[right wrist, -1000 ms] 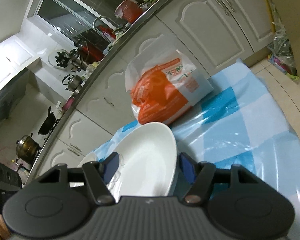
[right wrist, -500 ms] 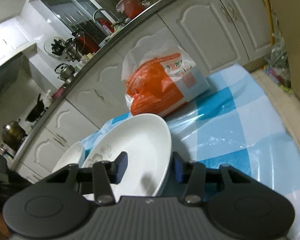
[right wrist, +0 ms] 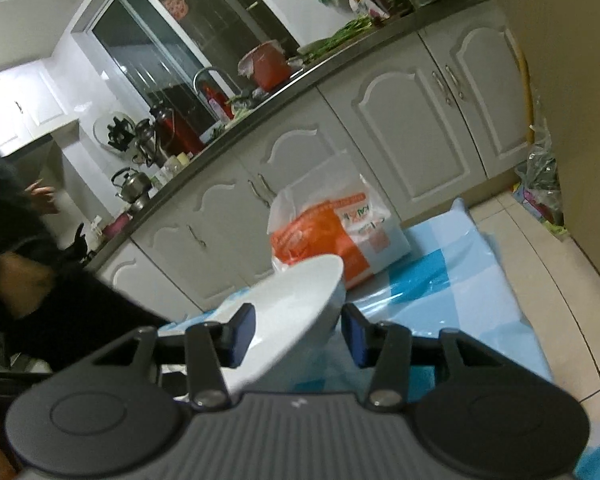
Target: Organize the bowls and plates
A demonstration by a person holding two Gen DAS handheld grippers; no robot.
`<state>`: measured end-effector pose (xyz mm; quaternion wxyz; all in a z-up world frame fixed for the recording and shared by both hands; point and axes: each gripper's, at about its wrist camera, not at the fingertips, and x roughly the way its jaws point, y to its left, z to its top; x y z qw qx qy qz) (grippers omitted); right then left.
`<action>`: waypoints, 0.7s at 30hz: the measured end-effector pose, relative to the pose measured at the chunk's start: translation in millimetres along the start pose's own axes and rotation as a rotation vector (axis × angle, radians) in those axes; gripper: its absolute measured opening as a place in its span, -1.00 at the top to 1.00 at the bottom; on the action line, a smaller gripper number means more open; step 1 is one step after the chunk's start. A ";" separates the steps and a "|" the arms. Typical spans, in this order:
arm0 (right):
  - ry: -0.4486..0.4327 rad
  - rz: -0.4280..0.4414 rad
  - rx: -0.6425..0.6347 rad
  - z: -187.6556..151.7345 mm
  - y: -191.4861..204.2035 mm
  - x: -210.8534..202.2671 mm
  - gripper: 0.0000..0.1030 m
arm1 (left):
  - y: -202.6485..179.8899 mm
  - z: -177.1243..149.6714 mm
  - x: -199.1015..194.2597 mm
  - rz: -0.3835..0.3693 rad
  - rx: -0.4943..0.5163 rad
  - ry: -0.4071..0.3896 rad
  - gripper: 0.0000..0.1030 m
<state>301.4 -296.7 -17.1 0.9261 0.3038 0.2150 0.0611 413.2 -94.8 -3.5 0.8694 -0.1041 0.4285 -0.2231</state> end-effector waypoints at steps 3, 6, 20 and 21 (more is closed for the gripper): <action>-0.020 0.002 0.003 -2.7 2.7 -12.0 0.07 | -4.8 -6.0 -11.8 -0.017 0.005 -0.015 0.37; -0.034 0.008 0.020 -9.7 4.8 -24.4 0.08 | -8.9 -14.5 -24.9 -0.024 0.010 -0.034 0.37; -0.042 -0.013 0.005 -66.2 29.6 -88.5 0.08 | -2.7 -83.9 -80.3 -0.055 -0.020 -0.064 0.41; -0.042 -0.016 0.001 -71.1 32.5 -92.5 0.08 | -0.7 -88.5 -83.4 -0.057 -0.027 -0.062 0.42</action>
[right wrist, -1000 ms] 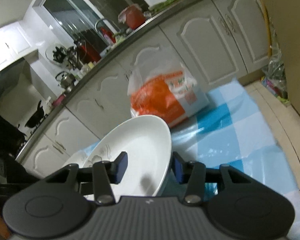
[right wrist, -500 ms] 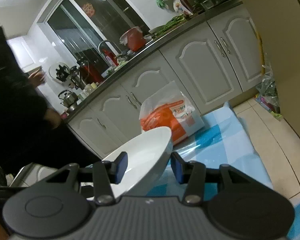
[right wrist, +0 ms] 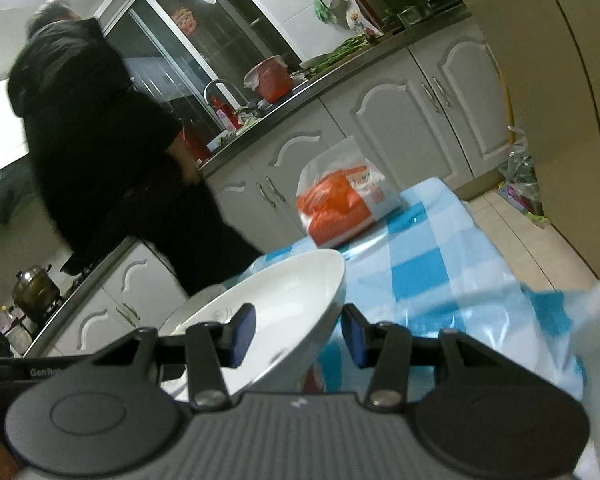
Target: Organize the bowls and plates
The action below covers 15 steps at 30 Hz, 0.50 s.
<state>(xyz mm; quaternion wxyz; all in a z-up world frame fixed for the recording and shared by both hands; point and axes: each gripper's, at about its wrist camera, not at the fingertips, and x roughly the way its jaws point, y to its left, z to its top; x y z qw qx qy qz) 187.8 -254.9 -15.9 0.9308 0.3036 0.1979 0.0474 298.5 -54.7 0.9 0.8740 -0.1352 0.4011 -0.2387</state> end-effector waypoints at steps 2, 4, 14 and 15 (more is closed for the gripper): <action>0.003 -0.002 -0.001 -8.3 4.9 -7.0 0.08 | 4.1 -6.9 -6.6 -0.003 -0.015 -0.001 0.43; 0.008 0.002 0.001 -17.3 9.2 -14.0 0.08 | 7.7 -14.3 -16.6 -0.003 -0.023 -0.014 0.44; 0.053 0.016 -0.037 -58.8 40.0 -44.1 0.09 | 23.3 -53.9 -67.5 0.014 -0.055 -0.077 0.45; 0.055 0.020 -0.039 -61.8 41.8 -46.7 0.09 | 25.5 -58.1 -73.0 0.016 -0.057 -0.083 0.45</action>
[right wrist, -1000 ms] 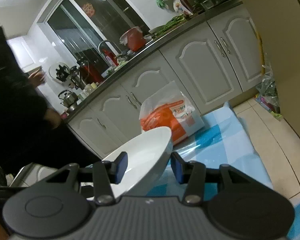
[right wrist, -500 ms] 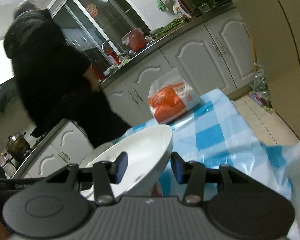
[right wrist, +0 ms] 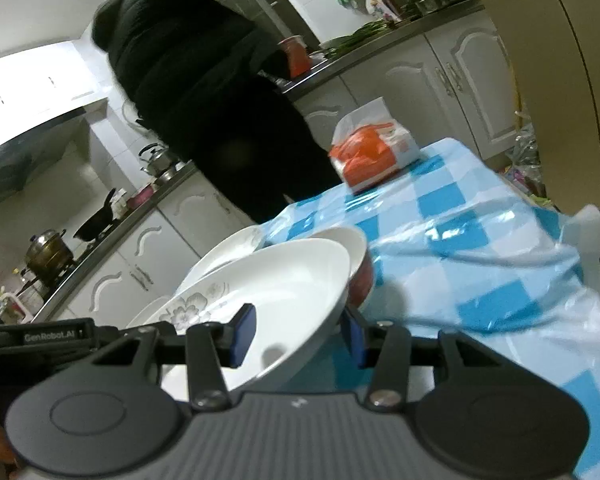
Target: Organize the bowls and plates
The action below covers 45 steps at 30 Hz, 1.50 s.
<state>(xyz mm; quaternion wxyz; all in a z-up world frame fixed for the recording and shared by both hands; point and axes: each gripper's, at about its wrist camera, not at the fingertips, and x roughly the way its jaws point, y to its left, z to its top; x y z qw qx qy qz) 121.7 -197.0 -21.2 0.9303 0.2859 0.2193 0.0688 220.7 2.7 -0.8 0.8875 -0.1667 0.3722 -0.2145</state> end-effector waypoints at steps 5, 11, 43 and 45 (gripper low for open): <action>0.017 0.021 -0.027 -14.8 21.5 -8.9 0.10 | 11.5 -18.3 -30.5 0.013 -0.030 -0.037 0.45; 0.053 0.068 -0.069 -31.4 53.9 -6.9 0.10 | 32.9 -42.3 -76.3 0.061 -0.060 -0.115 0.45; 0.228 0.115 -0.307 -96.0 155.0 56.1 0.14 | 118.5 -75.4 -125.2 0.280 -0.200 -0.206 0.46; 0.224 0.104 -0.323 -97.0 155.7 56.6 0.14 | 117.4 -75.4 -123.9 0.274 -0.200 -0.200 0.45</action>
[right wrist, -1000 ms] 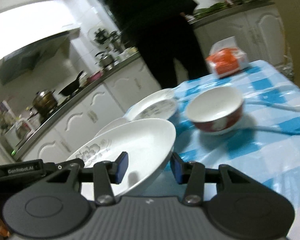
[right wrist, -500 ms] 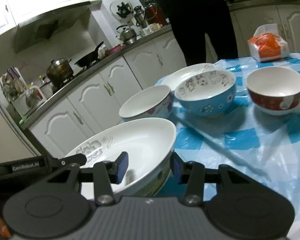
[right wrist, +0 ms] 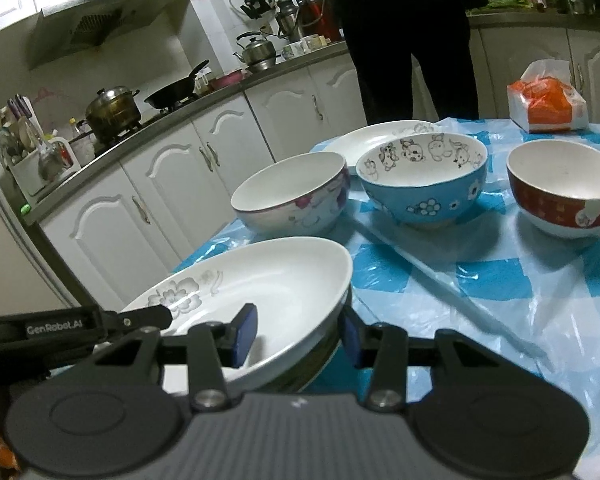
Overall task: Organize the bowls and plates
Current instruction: 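Lower the white plate onto the green plate and open both grippers, then withdraw both grippers from the stacked plates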
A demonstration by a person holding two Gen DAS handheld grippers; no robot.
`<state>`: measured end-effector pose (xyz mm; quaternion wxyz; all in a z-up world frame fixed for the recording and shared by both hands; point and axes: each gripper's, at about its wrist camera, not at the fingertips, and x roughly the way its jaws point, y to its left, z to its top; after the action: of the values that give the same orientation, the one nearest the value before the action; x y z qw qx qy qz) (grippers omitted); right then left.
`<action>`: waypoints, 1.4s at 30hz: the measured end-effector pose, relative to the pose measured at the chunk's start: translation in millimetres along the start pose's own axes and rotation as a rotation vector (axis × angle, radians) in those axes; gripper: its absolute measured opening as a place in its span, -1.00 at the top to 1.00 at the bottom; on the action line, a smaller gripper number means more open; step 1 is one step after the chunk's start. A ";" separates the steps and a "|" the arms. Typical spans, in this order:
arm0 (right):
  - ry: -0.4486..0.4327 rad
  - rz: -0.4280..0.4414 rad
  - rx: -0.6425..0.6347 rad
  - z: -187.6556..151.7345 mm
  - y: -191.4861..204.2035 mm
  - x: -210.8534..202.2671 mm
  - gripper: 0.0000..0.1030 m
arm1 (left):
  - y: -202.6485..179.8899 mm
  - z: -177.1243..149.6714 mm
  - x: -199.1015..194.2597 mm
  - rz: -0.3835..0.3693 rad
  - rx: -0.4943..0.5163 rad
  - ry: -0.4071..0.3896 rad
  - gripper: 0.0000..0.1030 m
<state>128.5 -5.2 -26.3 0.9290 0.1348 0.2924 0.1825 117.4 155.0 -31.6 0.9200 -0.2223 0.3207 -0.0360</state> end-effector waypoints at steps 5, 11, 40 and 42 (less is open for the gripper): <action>0.025 -0.017 -0.003 -3.3 -1.4 4.5 0.12 | 3.2 -2.2 1.5 -0.008 0.002 0.000 0.46; 0.018 0.005 0.000 -1.9 -1.7 0.8 -0.18 | 8.4 -2.0 0.3 -0.022 -0.006 0.001 0.38; -0.113 -0.080 0.246 -10.0 -39.6 -60.4 -0.89 | -14.9 -25.1 -42.4 -0.032 0.081 -0.024 -1.00; -0.123 -0.085 0.247 -10.2 -41.0 -64.9 -0.91 | -20.0 -27.9 -42.7 -0.046 0.092 -0.015 -1.00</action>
<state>83.7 -67.6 -17.0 0.9283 0.2467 0.2607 0.0971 68.3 135.2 -17.8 0.9306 -0.1872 0.3067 -0.0704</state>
